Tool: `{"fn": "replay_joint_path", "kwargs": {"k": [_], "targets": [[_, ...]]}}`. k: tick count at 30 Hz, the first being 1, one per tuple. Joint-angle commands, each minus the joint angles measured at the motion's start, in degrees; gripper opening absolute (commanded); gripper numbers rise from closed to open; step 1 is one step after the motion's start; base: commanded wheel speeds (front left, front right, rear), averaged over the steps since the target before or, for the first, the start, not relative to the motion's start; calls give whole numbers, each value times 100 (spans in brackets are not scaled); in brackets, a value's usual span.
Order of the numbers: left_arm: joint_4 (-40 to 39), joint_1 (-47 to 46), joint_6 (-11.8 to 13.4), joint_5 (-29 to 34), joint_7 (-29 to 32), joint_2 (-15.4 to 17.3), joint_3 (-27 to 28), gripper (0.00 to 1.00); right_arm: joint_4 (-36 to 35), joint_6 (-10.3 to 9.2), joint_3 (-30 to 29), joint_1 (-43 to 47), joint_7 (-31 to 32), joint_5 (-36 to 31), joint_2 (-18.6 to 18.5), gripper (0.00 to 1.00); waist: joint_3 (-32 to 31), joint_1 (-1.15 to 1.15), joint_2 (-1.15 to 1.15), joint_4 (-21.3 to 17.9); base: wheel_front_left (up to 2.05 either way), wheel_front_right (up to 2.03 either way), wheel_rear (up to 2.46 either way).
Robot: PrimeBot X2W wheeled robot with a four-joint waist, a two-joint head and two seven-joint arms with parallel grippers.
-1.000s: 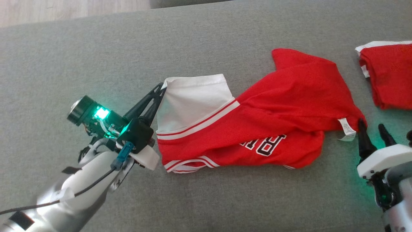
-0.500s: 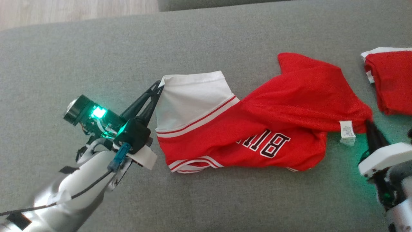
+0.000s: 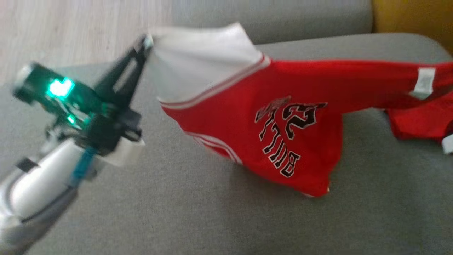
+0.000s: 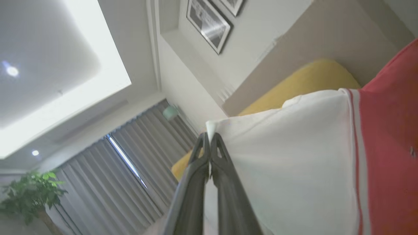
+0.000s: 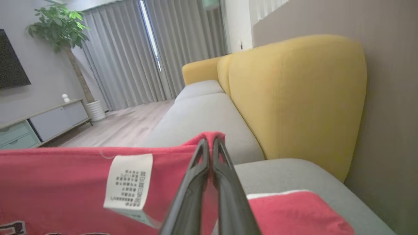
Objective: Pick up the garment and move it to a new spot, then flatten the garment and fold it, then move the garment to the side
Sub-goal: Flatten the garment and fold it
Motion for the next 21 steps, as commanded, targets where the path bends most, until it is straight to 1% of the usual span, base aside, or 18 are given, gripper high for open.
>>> {"fn": "replay_joint_path", "kwargs": {"k": [1, 4, 6, 8, 10, 11, 15, 18, 19, 20, 21], "targets": [[-270, -518, 35, 58, -20, 330, 457, 0, -388, -5, -25, -250, 132, -48, -228, 0, -173, 1, 0, -43, 0, 0, 0], [-626, -855, -56, 130, -22, 602, 714, 0, -1031, -5, -251, -507, 648, -24, -320, 0, -251, 1, 0, -67, 0, 0, 0], [-747, -1136, -196, 161, -22, 726, 827, 0, -1349, -5, -338, -771, 946, -58, -391, 0, -249, 1, 0, -73, 0, 0, 0], [-834, -1443, -375, 121, -22, 750, 933, 0, -1540, -5, -323, -1112, 1193, -120, -439, 0, -183, 1, 0, -86, 0, 0, 0], [-788, -1757, -609, 18, -23, 702, 1025, 0, -1538, -5, -236, -1541, 1368, -165, -430, 0, -53, 1, 0, -90, 0, 0, 0], [-572, -2053, -873, -107, -23, 607, 1080, 0, -1353, -5, -71, -2033, 1481, -186, -387, 0, 138, 1, 0, -82, 0, 0, 0], [288, -2723, -1360, -149, -23, 316, 1049, 0, -644, -5, 369, -3062, 1578, -245, -307, 0, 661, 1, 0, 2, 0, 0, 0], [1042, -3371, -1594, -92, -23, 3, 1064, 0, -45, -5, 622, -3862, 1459, -278, -180, 0, 1150, 1, 0, 60, 0, 0, 0], [1042, -3371, -1594, -92, -23, 3, 1064, 0, -45, -5, 622, -3862, 1459, -278, -180, 0, 1150, 1, 0, 60, 0, 0, 0], [1465, -3814, -1732, -136, -23, -273, 1139, 0, 372, -5, 667, -4380, 1299, -317, -100, 0, 1494, 1, 0, 117, 0, 0, 0], [1645, -4078, -1784, -86, -23, -380, 1170, 0, 568, -5, 676, -4637, 1228, -342, -55, 0, 1666, 1, 0, 136, 0, 0, 0]]}}
